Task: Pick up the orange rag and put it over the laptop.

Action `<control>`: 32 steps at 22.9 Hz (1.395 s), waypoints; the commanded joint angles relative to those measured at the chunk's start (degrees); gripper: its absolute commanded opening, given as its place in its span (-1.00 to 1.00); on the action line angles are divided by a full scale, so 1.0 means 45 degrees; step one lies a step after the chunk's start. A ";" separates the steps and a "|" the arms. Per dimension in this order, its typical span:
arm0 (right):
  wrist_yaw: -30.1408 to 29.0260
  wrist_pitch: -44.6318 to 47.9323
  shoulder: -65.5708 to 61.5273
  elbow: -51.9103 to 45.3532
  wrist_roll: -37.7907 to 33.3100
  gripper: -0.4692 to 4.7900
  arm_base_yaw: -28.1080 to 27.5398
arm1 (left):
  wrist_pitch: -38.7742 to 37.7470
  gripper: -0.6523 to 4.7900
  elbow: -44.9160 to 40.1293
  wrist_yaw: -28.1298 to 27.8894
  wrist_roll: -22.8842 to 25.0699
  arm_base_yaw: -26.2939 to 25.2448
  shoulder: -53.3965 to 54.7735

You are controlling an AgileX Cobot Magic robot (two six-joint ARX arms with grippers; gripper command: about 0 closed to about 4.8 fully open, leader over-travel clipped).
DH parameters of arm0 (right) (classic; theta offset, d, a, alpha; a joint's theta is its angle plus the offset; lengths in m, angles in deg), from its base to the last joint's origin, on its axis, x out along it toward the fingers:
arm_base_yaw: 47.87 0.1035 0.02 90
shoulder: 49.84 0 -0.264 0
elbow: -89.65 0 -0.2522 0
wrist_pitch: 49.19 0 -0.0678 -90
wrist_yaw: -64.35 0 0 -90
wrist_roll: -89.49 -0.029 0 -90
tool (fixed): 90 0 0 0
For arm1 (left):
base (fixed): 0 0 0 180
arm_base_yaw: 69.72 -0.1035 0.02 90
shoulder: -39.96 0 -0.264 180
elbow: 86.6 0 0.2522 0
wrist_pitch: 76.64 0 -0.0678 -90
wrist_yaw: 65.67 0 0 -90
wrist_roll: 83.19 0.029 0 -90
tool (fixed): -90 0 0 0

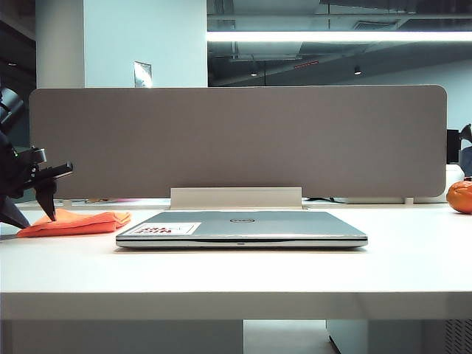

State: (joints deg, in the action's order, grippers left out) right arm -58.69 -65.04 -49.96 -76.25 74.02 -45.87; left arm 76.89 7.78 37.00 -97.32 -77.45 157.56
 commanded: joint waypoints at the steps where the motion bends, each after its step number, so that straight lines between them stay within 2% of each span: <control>1: 0.0015 0.0126 0.0029 -0.0044 -0.0034 -0.84 0.0010 | -0.0146 0.03 0.0272 0.0010 0.0461 -0.0180 -0.0034; 7: 0.0019 0.0117 0.0029 -0.0049 -0.0034 -0.84 0.0010 | -0.0782 0.05 0.1049 0.0437 0.0379 -0.0437 -0.0126; 10: 0.0019 0.0112 0.0029 -0.0049 -0.0034 -0.84 0.0005 | -0.0782 0.16 0.1088 0.0471 0.0384 -0.0437 -0.0117; 22: 0.0019 0.0034 0.0029 -0.0044 -0.0029 -0.84 0.0005 | -0.0884 0.16 0.1069 0.0146 0.0418 -0.0408 0.0529; 27: 0.0024 0.0029 0.0029 -0.0049 -0.0024 -0.84 0.0000 | -0.0879 0.14 0.1064 0.0146 0.0418 -0.0034 0.0719; 28: 0.0024 0.0029 0.0029 -0.0049 -0.0015 -0.84 -0.0005 | -0.0879 0.11 0.1059 0.0151 0.0418 0.0019 0.0724; 30: 0.0024 0.0029 0.0029 -0.0049 0.0015 -0.84 -0.0005 | -0.0869 -0.11 0.1059 0.0092 0.0578 0.0287 0.0729; 32: 0.0019 0.0029 0.0029 -0.0049 0.0015 -0.84 0.0000 | -0.0835 -0.48 0.1064 0.0092 0.1039 0.0413 0.0724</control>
State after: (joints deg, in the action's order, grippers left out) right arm -58.69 -65.46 -49.96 -76.25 74.04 -45.89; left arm 74.11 12.48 37.15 -94.52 -75.85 160.58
